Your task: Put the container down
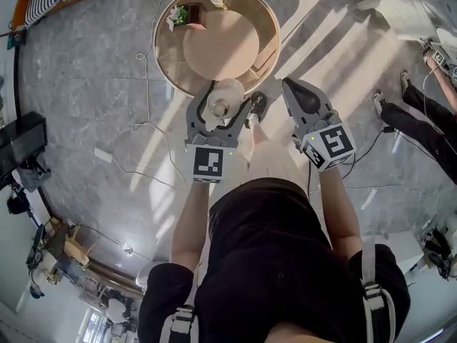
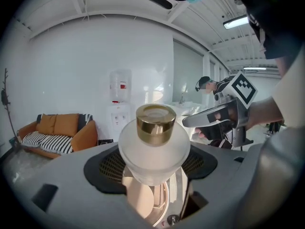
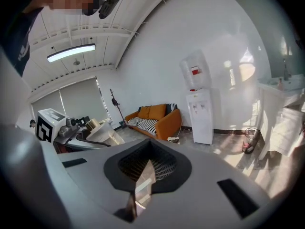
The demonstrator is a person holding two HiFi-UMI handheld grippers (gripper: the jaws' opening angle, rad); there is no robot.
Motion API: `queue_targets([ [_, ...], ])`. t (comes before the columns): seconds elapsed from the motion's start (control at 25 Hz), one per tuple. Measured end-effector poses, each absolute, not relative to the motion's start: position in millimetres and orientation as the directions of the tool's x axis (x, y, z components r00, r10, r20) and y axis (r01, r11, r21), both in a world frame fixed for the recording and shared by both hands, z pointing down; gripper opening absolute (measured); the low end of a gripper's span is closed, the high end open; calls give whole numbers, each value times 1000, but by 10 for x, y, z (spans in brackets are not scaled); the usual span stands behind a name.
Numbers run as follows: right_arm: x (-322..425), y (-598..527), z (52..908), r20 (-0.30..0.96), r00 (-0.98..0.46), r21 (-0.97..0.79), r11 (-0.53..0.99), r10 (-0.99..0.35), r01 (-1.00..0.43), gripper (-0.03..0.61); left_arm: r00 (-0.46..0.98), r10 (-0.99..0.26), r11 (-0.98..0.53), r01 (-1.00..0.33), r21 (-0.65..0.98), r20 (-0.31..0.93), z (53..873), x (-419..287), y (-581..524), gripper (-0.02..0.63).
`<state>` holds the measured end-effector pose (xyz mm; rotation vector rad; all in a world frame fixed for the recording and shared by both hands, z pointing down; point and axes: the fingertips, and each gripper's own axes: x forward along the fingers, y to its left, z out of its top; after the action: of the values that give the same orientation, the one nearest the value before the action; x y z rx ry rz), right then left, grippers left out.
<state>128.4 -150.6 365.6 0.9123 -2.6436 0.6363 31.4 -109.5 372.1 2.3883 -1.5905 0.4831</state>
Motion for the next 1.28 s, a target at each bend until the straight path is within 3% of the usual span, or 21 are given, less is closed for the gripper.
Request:
queue_targets([
  [0.4, 1177, -1500, 4143, 420, -756, -305, 706, -502, -639, 3, 306, -842, -304, -949, 79, 445, 4328, 185, -1254, 337],
  [1.28, 1003, -1829, 5300, 520, -682, -266, 661, -514, -702, 3, 367, -793, -382, -921, 72, 486, 5934, -33, -1852, 337],
])
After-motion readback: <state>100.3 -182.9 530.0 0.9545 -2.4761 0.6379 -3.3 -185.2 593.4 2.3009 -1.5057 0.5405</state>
